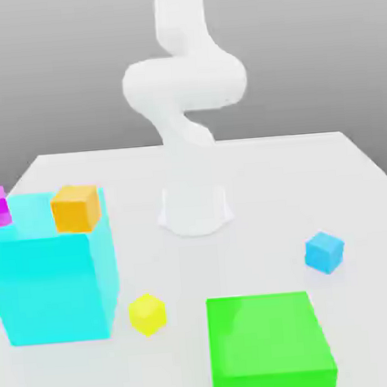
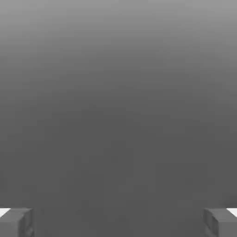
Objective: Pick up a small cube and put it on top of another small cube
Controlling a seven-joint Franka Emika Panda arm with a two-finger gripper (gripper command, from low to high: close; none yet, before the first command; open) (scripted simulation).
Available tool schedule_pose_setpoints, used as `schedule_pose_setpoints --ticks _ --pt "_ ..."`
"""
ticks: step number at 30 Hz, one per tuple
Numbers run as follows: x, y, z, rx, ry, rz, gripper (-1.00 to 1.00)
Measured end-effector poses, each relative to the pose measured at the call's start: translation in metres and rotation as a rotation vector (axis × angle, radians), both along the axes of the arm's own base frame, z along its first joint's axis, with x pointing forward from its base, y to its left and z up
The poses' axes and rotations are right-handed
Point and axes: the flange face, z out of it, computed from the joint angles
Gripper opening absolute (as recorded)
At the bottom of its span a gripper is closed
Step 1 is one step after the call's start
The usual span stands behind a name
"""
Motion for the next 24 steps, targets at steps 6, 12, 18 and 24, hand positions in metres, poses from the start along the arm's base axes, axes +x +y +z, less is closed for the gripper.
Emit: schedule_pose_setpoints --ticks 6,12,18,24 --pt "0.031 0.070 -0.107 -0.172 0.125 0.391 0.00" --pt "0.021 0.142 -0.213 -0.341 0.218 0.793 0.00" --pt "-0.026 0.200 -0.315 -0.510 0.287 1.210 0.00" --pt "-0.098 0.231 -0.405 -0.675 0.334 1.638 0.00"
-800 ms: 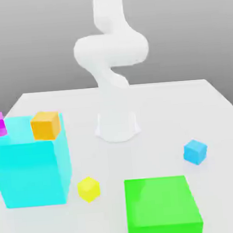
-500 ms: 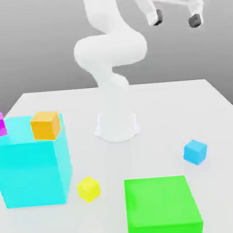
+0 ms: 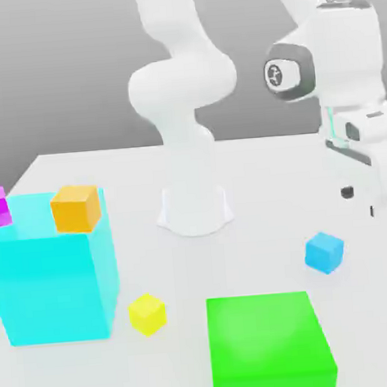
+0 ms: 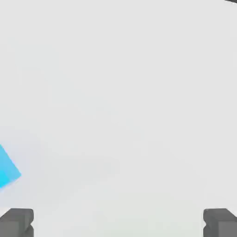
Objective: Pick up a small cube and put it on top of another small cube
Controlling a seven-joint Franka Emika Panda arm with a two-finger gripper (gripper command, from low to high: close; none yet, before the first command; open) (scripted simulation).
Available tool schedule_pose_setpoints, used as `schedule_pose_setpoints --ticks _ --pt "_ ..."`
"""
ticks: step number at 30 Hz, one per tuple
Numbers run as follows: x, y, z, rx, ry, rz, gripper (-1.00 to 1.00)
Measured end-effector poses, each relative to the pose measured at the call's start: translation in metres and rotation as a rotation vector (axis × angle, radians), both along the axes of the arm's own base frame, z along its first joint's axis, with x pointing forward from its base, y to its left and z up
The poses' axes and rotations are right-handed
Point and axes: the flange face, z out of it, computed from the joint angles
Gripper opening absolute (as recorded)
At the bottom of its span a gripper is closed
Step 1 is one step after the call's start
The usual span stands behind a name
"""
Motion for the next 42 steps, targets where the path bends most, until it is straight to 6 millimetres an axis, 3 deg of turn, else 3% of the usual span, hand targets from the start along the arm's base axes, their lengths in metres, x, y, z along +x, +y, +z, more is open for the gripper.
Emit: schedule_pose_setpoints --ticks 5,14,15,21,31,36,39,42 --pt "-0.062 0.001 -0.061 -0.103 0.055 0.339 0.00" --pt "-0.071 0.000 -0.127 -0.115 0.064 0.389 0.00" --pt "-0.071 0.000 -0.132 -0.116 0.063 0.389 -1.00" --pt "-0.072 -0.001 -0.134 -0.118 0.065 0.389 -1.00" --pt "-0.070 0.000 -0.072 -0.117 0.065 0.387 -1.00" --pt "0.004 -0.031 -0.032 -0.105 0.063 0.198 -1.00" --pt "0.053 -0.070 -0.004 -0.098 0.062 0.058 -1.00" --pt "0.095 -0.121 0.025 -0.093 0.063 -0.085 -1.00"
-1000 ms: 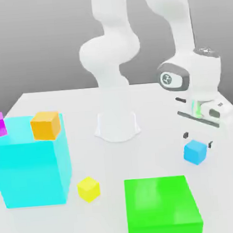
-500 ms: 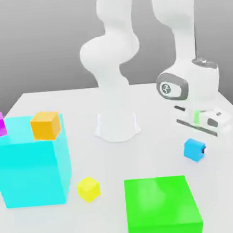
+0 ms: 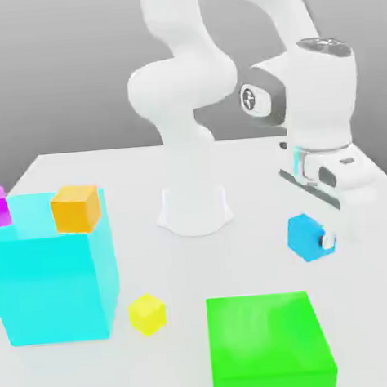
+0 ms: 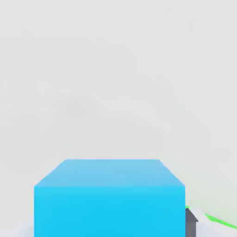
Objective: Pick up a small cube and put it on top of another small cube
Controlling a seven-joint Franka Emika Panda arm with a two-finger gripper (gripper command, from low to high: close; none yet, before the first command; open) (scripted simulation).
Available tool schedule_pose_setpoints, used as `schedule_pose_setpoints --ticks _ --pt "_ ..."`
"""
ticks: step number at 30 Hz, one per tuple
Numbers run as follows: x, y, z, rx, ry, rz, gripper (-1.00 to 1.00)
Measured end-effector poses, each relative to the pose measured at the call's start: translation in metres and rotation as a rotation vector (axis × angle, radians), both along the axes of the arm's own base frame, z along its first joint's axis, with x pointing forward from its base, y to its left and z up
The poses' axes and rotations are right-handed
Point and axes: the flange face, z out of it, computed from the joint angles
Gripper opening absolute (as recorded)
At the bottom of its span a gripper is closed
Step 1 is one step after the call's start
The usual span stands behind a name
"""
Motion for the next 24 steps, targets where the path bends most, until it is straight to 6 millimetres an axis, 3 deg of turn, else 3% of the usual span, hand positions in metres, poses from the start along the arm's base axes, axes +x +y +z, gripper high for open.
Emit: schedule_pose_setpoints --ticks 5,9,13,17,19,21,22,24 --pt "0.044 -0.110 0.051 -0.002 -0.006 -0.248 -1.00" --pt "0.048 -0.209 0.089 -0.004 -0.004 -0.449 -1.00" --pt "0.024 -0.309 0.125 -0.003 0.004 -0.651 -1.00" --pt "-0.033 -0.410 0.160 0.004 0.020 -0.875 -1.00" --pt "-0.054 -0.438 0.152 0.008 0.027 -0.941 -1.00" --pt "-0.059 -0.445 0.128 0.009 0.028 -0.957 -1.00" --pt "-0.061 -0.446 0.115 0.009 0.028 -0.960 1.00" --pt "-0.061 -0.446 0.115 0.009 0.028 -0.960 1.00"
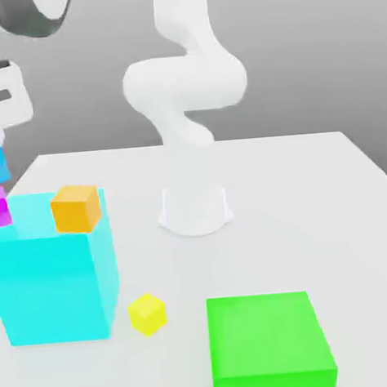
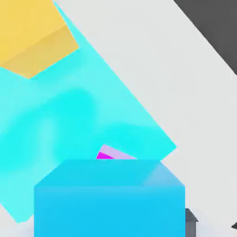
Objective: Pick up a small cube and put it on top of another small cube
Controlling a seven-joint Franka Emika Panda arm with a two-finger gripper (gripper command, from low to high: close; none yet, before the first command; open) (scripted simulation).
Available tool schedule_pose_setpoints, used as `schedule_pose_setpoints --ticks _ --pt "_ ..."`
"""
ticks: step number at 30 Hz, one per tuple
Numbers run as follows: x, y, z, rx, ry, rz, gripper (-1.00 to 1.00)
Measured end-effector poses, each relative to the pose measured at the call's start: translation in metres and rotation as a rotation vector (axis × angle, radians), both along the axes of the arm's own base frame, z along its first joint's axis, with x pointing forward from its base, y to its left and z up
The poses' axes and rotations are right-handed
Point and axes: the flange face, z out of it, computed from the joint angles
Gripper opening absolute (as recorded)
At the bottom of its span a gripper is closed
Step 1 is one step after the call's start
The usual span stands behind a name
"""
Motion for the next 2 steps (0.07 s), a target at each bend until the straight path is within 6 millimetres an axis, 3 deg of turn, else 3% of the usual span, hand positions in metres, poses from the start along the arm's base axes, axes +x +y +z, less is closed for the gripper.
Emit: schedule_pose_setpoints --ticks 2 --pt "0.0000 0.0000 0.0000 0.000 0.000 0.000 1.00"
